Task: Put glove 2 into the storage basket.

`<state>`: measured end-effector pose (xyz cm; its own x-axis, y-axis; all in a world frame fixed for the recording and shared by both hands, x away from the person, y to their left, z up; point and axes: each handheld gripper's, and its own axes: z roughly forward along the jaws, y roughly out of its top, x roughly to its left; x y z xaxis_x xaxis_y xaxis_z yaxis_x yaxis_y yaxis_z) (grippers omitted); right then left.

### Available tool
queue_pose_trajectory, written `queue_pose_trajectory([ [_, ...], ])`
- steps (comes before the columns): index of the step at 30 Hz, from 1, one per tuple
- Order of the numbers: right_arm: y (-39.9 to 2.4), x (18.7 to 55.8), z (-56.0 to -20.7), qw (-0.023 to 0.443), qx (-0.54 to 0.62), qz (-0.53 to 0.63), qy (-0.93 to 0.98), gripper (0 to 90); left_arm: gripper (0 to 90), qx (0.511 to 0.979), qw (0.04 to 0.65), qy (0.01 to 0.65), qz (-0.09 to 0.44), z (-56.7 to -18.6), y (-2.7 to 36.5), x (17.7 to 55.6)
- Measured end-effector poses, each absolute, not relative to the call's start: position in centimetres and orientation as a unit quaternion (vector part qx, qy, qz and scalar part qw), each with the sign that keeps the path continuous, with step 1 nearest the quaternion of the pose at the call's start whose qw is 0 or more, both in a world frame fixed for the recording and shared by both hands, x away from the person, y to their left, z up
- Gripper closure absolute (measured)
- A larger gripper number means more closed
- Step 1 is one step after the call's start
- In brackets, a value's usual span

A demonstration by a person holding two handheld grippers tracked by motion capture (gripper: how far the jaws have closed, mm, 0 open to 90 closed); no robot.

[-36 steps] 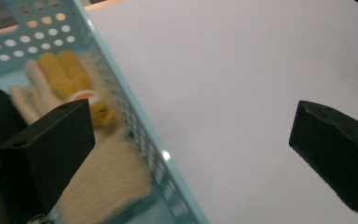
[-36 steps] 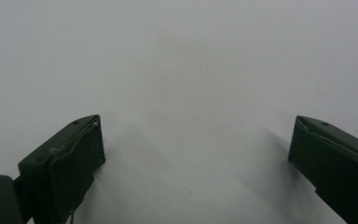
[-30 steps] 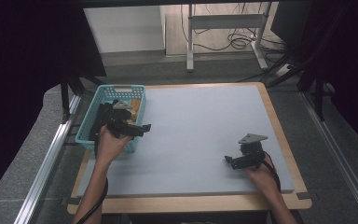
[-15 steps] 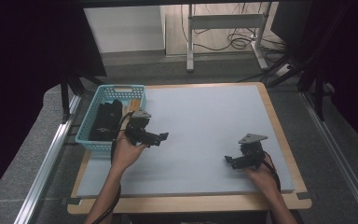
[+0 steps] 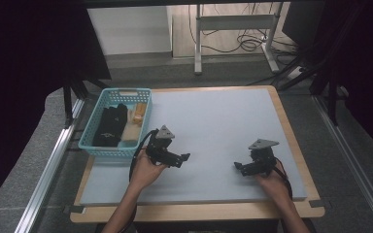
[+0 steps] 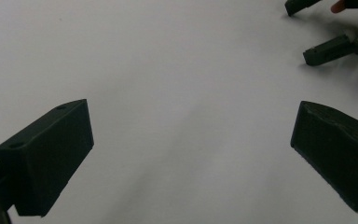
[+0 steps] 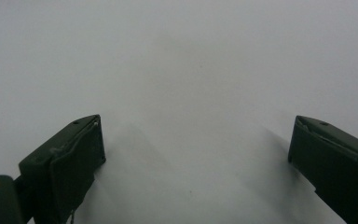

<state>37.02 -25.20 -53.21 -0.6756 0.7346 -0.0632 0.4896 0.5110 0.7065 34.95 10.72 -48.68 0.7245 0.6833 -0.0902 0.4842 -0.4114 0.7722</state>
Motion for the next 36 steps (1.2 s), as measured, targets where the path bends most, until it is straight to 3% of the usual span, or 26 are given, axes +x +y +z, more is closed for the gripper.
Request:
queue_pose_trajectory([
  [25,-25.2,37.0,-53.2,0.183,0.359,0.339,0.85,3.3,0.0,0.856,0.364,0.35,0.109,-54.5,9.6,33.1],
  [36,-25.2,37.0,-53.3,0.182,0.359,0.339,0.85,3.3,0.0,0.862,0.35,0.346,0.123,-54.6,9.3,32.9],
])
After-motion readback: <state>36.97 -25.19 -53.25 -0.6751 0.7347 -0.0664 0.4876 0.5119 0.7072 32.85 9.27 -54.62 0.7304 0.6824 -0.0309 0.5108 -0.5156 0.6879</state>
